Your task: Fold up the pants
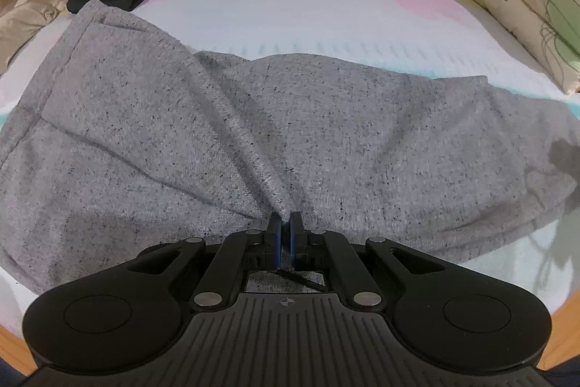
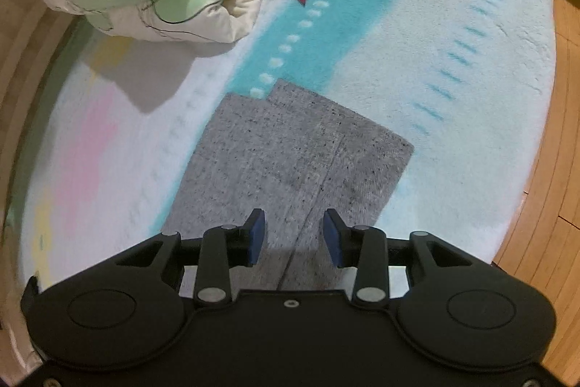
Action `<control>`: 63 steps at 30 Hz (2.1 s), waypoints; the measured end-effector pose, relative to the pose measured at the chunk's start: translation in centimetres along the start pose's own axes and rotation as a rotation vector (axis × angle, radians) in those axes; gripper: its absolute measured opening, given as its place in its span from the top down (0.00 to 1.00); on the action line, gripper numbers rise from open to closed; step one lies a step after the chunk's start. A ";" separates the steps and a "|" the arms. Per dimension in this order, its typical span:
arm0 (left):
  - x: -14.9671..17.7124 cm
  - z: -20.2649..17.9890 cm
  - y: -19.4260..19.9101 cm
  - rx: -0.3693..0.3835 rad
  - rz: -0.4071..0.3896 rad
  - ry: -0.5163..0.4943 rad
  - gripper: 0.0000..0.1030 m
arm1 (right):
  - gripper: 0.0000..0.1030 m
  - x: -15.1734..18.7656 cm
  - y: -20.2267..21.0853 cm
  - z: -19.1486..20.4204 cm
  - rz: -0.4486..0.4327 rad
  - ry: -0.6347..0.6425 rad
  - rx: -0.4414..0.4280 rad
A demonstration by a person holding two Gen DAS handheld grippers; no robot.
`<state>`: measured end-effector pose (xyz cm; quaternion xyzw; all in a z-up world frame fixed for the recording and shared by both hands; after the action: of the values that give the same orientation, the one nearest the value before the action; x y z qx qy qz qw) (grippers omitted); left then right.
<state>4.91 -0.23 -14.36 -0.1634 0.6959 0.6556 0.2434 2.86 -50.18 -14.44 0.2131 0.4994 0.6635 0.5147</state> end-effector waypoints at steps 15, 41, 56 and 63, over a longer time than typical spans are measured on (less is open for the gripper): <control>-0.7 -0.8 3.4 0.025 -0.153 -0.038 0.96 | 0.91 0.5 5.1 1.0 -0.211 0.199 0.050; 7.4 5.8 6.9 -0.009 0.116 -0.012 0.88 | 0.40 4.3 5.4 4.0 -0.122 0.284 0.110; 1.7 21.6 7.1 -0.239 0.118 0.296 0.88 | 0.40 25.1 5.7 23.9 0.025 0.997 -0.335; -3.2 24.9 5.1 -0.193 0.068 0.384 0.88 | 0.35 34.7 2.4 30.7 0.173 1.182 -0.442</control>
<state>7.83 24.65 -8.88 -0.2845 0.6684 0.6839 0.0675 13.06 -5.43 -7.74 -0.2606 0.5314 0.7957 0.1286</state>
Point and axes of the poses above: each gripper's, at about its wrist camera, not at the fingertips, and y roughly against the way its jaws point, z to its left, x to its underside, the point moved 6 cm from there along -y, roughly the way its jaws point, and after that the axes turned 1 degree about y, right-handed, at the moved point
